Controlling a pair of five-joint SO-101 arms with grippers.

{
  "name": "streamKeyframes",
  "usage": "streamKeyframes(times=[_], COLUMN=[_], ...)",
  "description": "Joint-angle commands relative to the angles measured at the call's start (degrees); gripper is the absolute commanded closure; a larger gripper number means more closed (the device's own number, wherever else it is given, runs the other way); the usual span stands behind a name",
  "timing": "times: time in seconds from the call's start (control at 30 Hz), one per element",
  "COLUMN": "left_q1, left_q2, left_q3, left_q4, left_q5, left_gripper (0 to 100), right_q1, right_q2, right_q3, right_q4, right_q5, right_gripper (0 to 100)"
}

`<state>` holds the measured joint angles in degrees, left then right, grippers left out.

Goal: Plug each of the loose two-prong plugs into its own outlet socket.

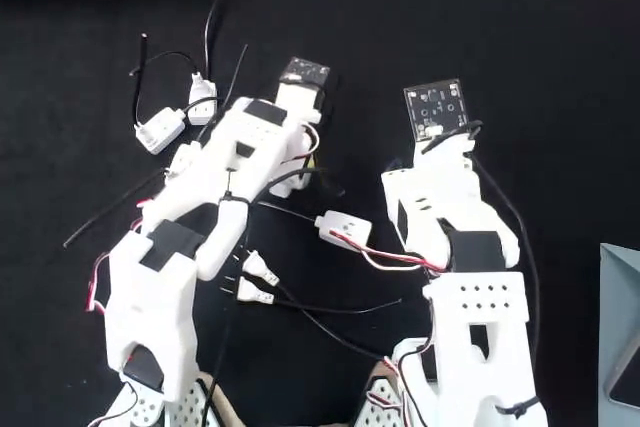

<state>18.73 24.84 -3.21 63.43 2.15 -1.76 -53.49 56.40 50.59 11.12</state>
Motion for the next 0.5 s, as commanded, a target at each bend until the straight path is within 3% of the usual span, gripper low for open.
streamKeyframes(times=[0.0, 0.17, 0.3, 0.47], left_q1=[0.5, 0.5, 0.1, 0.0], left_q2=[-8.4, -16.4, -22.9, -32.4], left_q3=[-5.6, -2.7, 4.0, 21.8], left_q4=[8.7, 16.2, 20.0, 15.6], left_q5=[-0.8, -6.4, -6.8, -9.1], left_gripper=[96, 97, 97, 97], right_q1=[0.3, 0.3, 0.2, 0.2], right_q2=[-1.0, -1.0, -1.0, -1.0], right_q3=[-2.9, -2.9, -2.8, -2.8], right_q4=[-1.1, -1.1, -1.0, -0.9], right_q5=[0.0, 0.1, 0.1, 0.1], right_gripper=[82.2, 82.2, 82.2, 82.2])
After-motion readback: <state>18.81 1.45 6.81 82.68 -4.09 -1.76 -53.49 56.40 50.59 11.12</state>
